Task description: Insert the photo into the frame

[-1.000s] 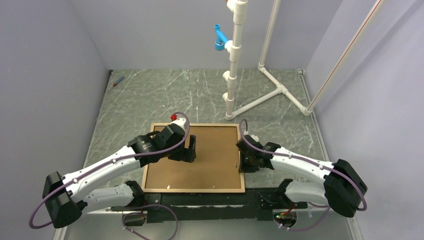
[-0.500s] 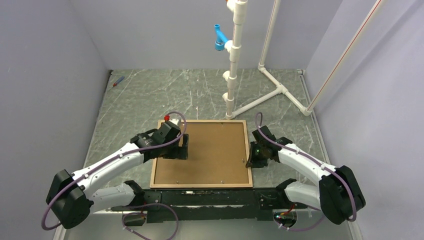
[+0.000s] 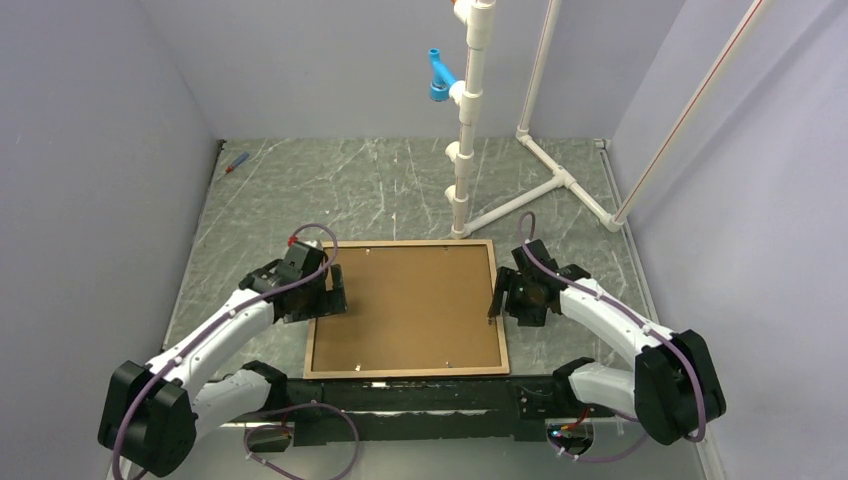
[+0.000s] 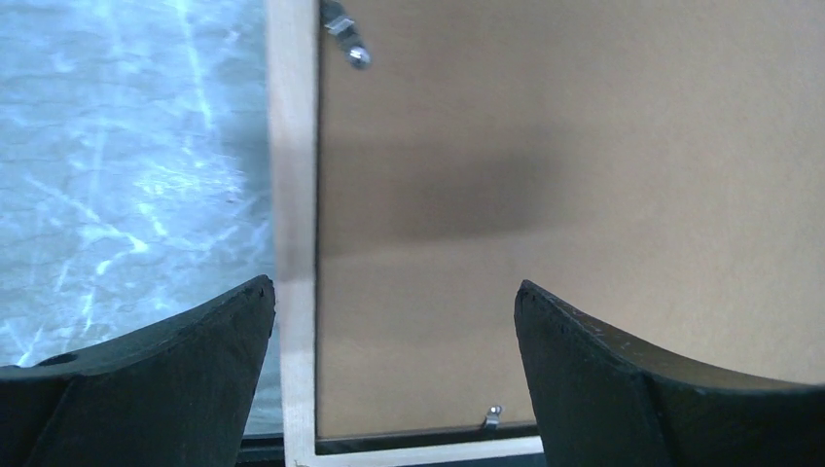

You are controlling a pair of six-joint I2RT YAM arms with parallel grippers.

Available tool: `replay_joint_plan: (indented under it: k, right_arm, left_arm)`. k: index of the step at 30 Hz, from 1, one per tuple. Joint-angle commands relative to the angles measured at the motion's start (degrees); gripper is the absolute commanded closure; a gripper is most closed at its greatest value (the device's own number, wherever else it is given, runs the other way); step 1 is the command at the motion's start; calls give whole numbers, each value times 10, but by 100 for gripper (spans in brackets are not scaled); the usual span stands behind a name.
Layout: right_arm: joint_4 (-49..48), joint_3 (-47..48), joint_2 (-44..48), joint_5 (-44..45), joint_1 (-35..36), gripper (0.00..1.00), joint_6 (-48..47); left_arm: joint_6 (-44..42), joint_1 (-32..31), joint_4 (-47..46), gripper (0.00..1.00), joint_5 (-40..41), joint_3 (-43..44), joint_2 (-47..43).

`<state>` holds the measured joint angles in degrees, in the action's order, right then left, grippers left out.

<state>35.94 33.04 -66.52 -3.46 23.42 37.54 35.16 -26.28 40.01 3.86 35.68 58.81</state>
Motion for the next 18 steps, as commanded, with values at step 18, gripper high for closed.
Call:
replay_joint_plan:
  k: [18]
  right_arm:
    - [-63,12,-6,-90,-67,8,-26]
  left_arm:
    - [-12,69,-125,11,-115,-19,133]
